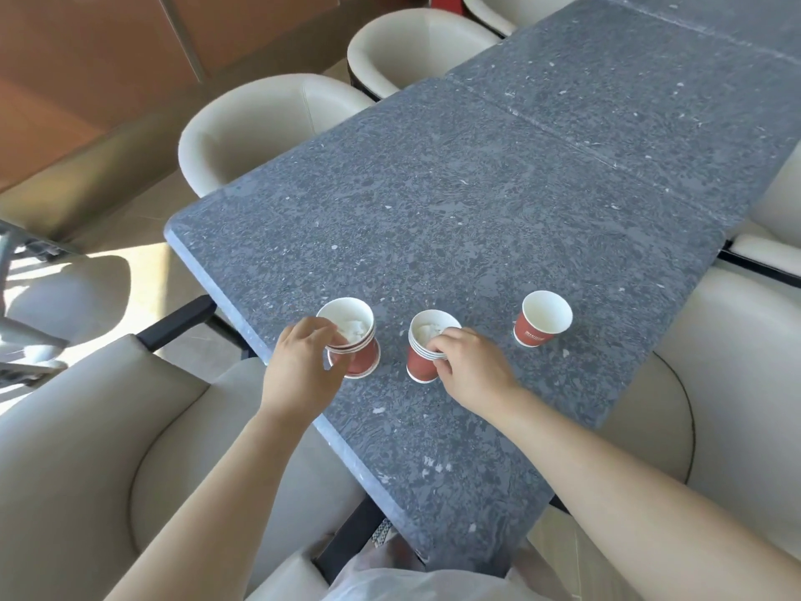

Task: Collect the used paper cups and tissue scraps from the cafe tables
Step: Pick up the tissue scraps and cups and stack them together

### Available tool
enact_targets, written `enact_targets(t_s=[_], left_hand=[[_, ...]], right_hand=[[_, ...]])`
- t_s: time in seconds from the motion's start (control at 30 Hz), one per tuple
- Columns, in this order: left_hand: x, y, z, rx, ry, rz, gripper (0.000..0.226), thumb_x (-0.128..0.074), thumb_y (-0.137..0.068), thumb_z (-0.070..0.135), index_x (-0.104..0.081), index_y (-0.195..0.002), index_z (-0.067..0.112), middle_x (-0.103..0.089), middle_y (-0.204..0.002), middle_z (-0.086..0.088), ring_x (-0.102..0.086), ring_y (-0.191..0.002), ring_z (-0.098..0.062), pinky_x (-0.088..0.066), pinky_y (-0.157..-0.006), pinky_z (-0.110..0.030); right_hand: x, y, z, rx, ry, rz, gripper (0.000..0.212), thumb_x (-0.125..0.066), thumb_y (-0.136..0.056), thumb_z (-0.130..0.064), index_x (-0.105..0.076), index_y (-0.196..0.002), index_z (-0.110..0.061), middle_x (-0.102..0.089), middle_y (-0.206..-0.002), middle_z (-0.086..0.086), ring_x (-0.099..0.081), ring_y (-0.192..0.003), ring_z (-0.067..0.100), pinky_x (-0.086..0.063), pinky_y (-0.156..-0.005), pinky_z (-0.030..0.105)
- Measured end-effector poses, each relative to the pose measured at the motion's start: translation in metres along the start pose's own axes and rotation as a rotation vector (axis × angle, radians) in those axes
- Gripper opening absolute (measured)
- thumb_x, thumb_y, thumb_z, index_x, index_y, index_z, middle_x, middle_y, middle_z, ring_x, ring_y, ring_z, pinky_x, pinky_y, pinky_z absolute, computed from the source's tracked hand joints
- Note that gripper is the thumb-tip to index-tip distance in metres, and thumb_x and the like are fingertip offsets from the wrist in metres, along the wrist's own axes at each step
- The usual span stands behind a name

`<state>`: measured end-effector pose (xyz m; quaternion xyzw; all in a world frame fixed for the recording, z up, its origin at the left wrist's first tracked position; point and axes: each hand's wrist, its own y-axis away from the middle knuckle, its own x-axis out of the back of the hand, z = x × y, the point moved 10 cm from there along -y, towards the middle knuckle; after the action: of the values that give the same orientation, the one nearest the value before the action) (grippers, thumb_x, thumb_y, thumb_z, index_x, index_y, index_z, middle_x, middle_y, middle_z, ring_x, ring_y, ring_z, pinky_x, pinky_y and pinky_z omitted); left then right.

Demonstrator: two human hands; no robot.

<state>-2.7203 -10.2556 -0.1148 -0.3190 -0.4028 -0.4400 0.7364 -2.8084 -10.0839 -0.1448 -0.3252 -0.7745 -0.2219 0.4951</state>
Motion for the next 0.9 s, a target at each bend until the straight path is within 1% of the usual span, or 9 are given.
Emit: enact_targets(t_s=[0.1,0.2,0.3,0.4,0.5,0.6,0.67,0.8,0.9], left_hand=[[-0.02,-0.005,0.012,-0.043,0.039,-0.035,0.015,-0.076,-0.07,0.009,-0.065,-0.078,0.01,-0.064,-0.098,-0.005,-0.054,-0.095,-0.033,-0.035,-0.083,-0.029],[-0.036,-0.012,0.034,-0.081,0.065,-0.061,0.013,-0.076,-0.071,0.011,-0.064,-0.078,0.012,-0.063,-0.1,-0.002,-0.052,-0.097,-0.03,-0.036,-0.081,-0.027],[-0.051,-0.019,0.062,-0.149,0.056,-0.094,0.01,-0.074,-0.073,0.011,-0.066,-0.08,0.011,-0.063,-0.103,-0.003,-0.051,-0.1,-0.031,-0.04,-0.082,-0.031],[-0.061,-0.028,0.085,-0.2,0.037,-0.129,0.01,-0.071,-0.075,0.01,-0.068,-0.084,0.009,-0.062,-0.106,-0.005,-0.05,-0.103,-0.032,-0.041,-0.085,-0.035],[-0.066,-0.034,0.096,-0.22,0.004,-0.155,0.011,-0.07,-0.076,0.01,-0.068,-0.087,0.008,-0.062,-0.109,-0.005,-0.049,-0.108,-0.032,-0.042,-0.087,-0.038],[-0.067,-0.037,0.097,-0.222,-0.024,-0.157,0.015,-0.07,-0.076,0.011,-0.068,-0.09,0.006,-0.062,-0.112,-0.007,-0.048,-0.11,-0.033,-0.042,-0.088,-0.038],[-0.066,-0.039,0.096,-0.22,-0.034,-0.152,0.017,-0.07,-0.076,0.01,-0.068,-0.091,0.005,-0.062,-0.112,-0.008,-0.048,-0.109,-0.033,-0.04,-0.089,-0.037],[-0.068,-0.037,0.104,-0.258,0.014,-0.151,0.011,-0.073,-0.072,0.008,-0.068,-0.082,0.008,-0.065,-0.104,-0.007,-0.052,-0.102,-0.033,-0.041,-0.085,-0.036],[-0.074,-0.032,0.109,-0.286,0.044,-0.172,0.013,-0.076,-0.069,0.006,-0.065,-0.077,0.009,-0.066,-0.096,-0.006,-0.055,-0.096,-0.032,-0.044,-0.081,-0.035]], right_hand=[[0.002,0.01,0.009,-0.045,-0.002,0.006,0.018,-0.051,-0.087,-0.011,-0.063,-0.1,-0.012,-0.062,-0.108,0.004,-0.052,-0.103,0.025,-0.045,-0.076,0.035],[0.007,0.024,0.024,-0.1,-0.003,0.011,0.018,-0.049,-0.088,-0.011,-0.062,-0.101,-0.012,-0.06,-0.112,0.003,-0.051,-0.105,0.024,-0.046,-0.075,0.036],[0.014,0.037,0.042,-0.132,-0.01,0.024,0.018,-0.049,-0.089,-0.011,-0.061,-0.102,-0.01,-0.059,-0.116,0.003,-0.051,-0.106,0.024,-0.044,-0.076,0.033],[0.024,0.047,0.061,-0.179,-0.011,0.038,0.018,-0.049,-0.089,-0.012,-0.061,-0.102,-0.01,-0.059,-0.114,0.003,-0.052,-0.103,0.025,-0.044,-0.074,0.033],[0.031,0.054,0.075,-0.205,-0.021,0.053,0.019,-0.05,-0.088,-0.012,-0.062,-0.102,-0.011,-0.06,-0.111,0.003,-0.053,-0.102,0.025,-0.048,-0.075,0.036],[0.036,0.058,0.08,-0.206,-0.025,0.082,0.018,-0.05,-0.087,-0.011,-0.062,-0.1,-0.01,-0.061,-0.109,0.004,-0.053,-0.101,0.026,-0.046,-0.074,0.035],[0.037,0.057,0.081,-0.2,-0.027,0.088,0.017,-0.051,-0.087,-0.011,-0.062,-0.1,-0.011,-0.061,-0.109,0.004,-0.054,-0.1,0.026,-0.045,-0.073,0.035],[0.038,0.051,0.076,-0.178,-0.035,0.092,0.017,-0.051,-0.087,-0.012,-0.062,-0.099,-0.011,-0.061,-0.109,0.004,-0.055,-0.099,0.026,-0.045,-0.071,0.033],[0.038,0.046,0.074,-0.17,-0.03,0.09,0.016,-0.051,-0.087,-0.011,-0.062,-0.099,-0.011,-0.061,-0.108,0.004,-0.054,-0.1,0.025,-0.046,-0.072,0.034]])
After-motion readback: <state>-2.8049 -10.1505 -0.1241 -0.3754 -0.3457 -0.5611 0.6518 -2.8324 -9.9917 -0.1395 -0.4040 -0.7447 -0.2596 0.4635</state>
